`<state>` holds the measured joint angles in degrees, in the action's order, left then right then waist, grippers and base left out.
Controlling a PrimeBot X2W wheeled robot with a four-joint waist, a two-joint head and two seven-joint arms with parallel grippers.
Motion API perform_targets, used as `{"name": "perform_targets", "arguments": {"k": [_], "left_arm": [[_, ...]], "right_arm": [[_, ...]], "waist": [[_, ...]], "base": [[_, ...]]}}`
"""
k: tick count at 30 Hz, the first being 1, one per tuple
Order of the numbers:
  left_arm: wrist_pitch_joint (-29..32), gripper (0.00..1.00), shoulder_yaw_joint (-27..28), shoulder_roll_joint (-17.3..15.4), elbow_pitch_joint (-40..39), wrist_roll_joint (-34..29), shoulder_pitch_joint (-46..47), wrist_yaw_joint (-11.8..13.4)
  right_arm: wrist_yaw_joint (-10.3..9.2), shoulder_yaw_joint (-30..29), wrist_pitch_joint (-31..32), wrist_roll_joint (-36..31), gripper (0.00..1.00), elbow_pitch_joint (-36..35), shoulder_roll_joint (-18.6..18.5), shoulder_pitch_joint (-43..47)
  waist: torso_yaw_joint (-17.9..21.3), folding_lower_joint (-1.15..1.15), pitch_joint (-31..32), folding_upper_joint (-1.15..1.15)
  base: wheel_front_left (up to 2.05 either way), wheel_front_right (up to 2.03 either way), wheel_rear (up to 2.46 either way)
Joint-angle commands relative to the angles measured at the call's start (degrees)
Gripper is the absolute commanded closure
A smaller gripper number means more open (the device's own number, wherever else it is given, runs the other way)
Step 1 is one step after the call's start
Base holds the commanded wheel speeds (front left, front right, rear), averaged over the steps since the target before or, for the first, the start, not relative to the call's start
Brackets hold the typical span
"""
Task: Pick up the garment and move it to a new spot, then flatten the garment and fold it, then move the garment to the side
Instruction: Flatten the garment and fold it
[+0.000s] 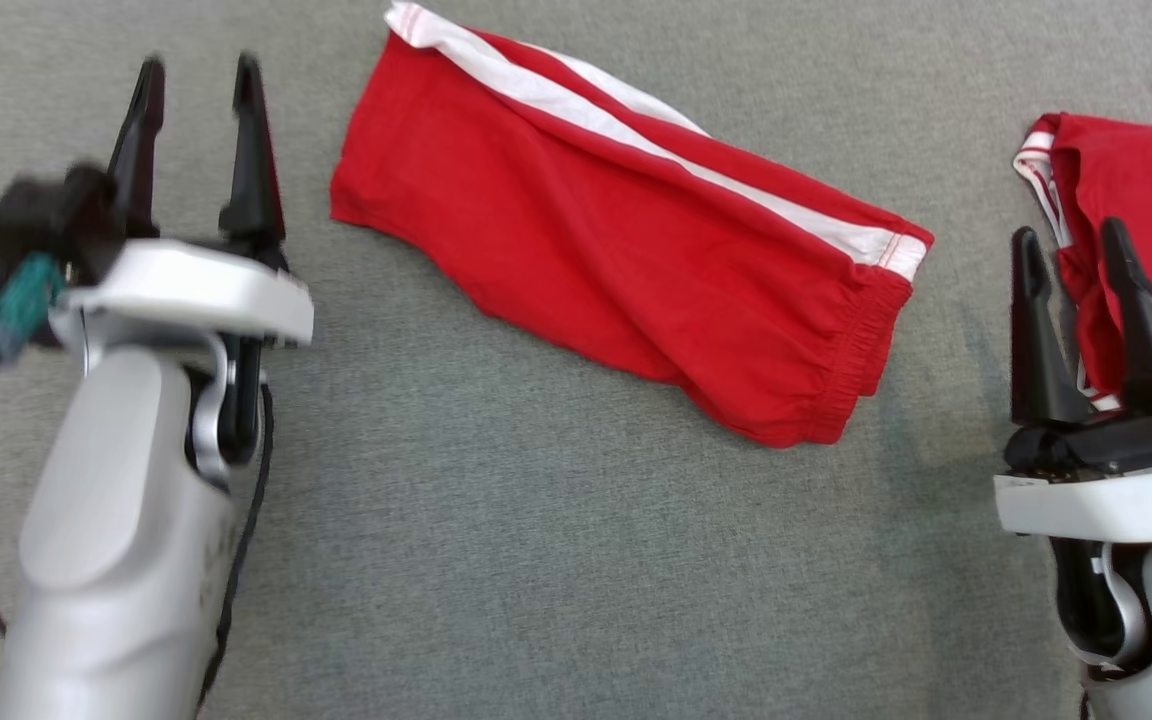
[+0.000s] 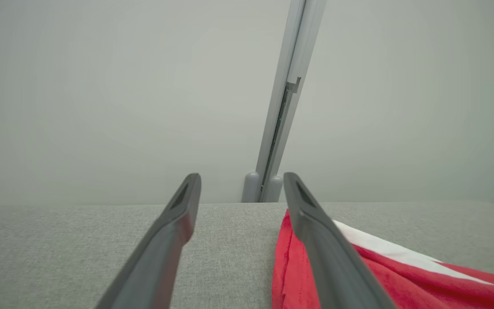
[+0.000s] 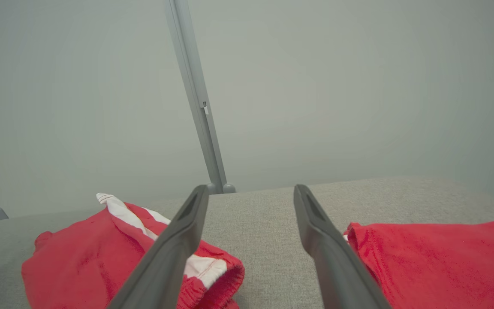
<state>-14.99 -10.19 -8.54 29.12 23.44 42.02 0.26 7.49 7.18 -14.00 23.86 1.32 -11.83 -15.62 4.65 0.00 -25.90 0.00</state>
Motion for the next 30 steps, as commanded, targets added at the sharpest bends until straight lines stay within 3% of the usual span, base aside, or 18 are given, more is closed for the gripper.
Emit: {"name": "perform_targets", "arguments": {"k": [1, 8, 14, 30], "left_arm": [[-0.2, 0.00, 1.6, -0.3, -5.0, -1.6, -4.4, 1.1], [-0.2, 0.00, 5.0, 0.2, -19.5, -6.3, -21.4, 5.2], [-0.2, 0.00, 5.7, 0.3, -24.6, -6.9, -30.9, 6.5], [3.0, 0.00, 4.3, -0.5, -27.7, -6.8, -33.6, 7.4]], "right_arm": [[-0.01, -1.4, 1.1, -2.4, 0.00, -1.8, 0.2, 1.3], [-0.01, -4.1, 5.1, -7.5, 0.00, -6.8, 1.2, 6.1], [-0.01, -4.7, 7.0, -8.4, 0.00, -8.9, 2.1, 10.7], [-0.01, -5.0, 8.9, -8.0, 0.00, -10.8, 2.8, 11.9]], "waist": [[-1.4, 0.00, 2.0, 0.00], [-3.1, 0.00, 5.9, 0.00], [-3.8, 0.00, 8.5, 0.00], [-4.0, 0.00, 8.6, 0.00]], "base": [[0.00, 0.00, 0.00], [0.00, 0.00, 0.00], [0.00, 0.00, 0.00], [0.00, 0.00, 0.00]]}}
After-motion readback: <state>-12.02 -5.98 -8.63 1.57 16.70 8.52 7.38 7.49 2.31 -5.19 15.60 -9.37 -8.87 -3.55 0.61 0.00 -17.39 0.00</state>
